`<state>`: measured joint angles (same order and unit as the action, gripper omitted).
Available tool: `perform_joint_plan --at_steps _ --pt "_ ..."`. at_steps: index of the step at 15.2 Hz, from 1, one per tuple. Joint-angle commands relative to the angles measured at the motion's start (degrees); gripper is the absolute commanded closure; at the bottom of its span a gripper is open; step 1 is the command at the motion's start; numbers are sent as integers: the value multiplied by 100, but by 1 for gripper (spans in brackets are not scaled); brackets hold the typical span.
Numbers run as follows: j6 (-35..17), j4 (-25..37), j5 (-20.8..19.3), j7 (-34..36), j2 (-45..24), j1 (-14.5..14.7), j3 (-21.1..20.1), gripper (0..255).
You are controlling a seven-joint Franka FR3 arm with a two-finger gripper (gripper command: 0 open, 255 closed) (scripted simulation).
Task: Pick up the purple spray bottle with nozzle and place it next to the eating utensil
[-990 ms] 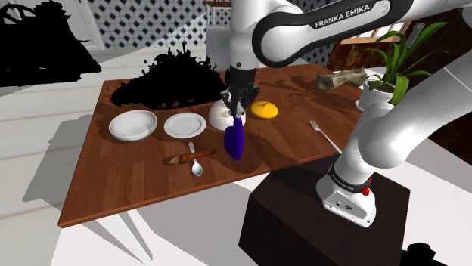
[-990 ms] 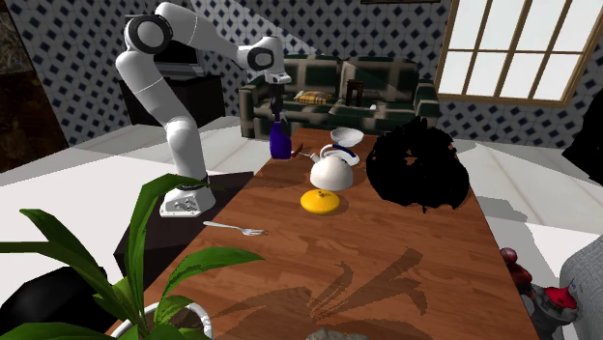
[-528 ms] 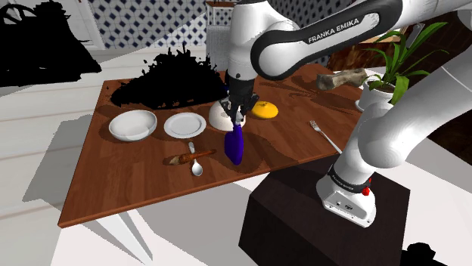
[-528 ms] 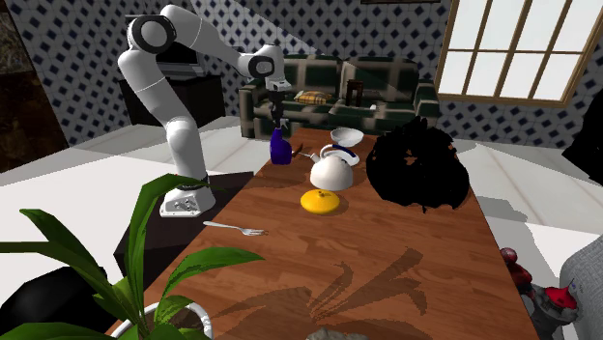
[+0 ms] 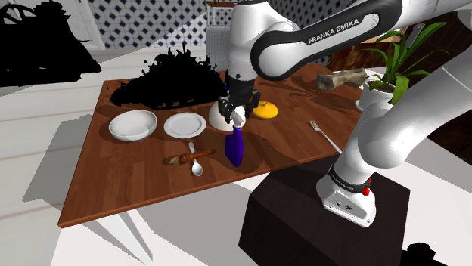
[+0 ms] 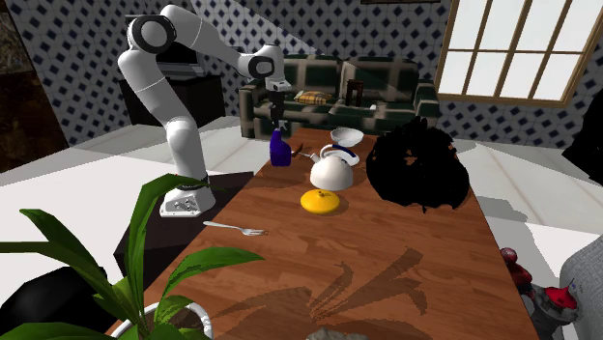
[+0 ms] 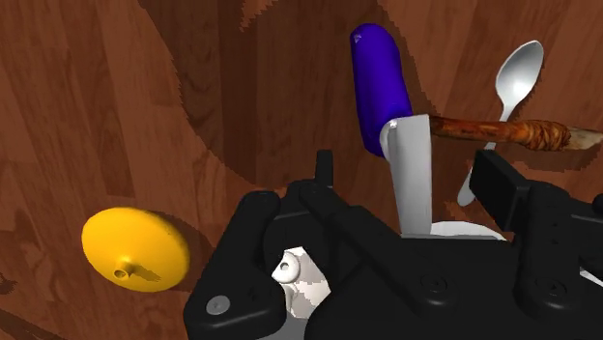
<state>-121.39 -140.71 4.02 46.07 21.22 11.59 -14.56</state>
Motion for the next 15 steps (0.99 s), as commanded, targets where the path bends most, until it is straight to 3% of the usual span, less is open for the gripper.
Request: perform_joint_plan --at_steps 1,4,8,15 --pt "0 0 0 0 0 0 0 0" --pt "0 0 0 0 0 0 0 0" --pt "782 529 14 -27 257 9 60 0" --pt "782 529 14 -27 257 9 60 0"
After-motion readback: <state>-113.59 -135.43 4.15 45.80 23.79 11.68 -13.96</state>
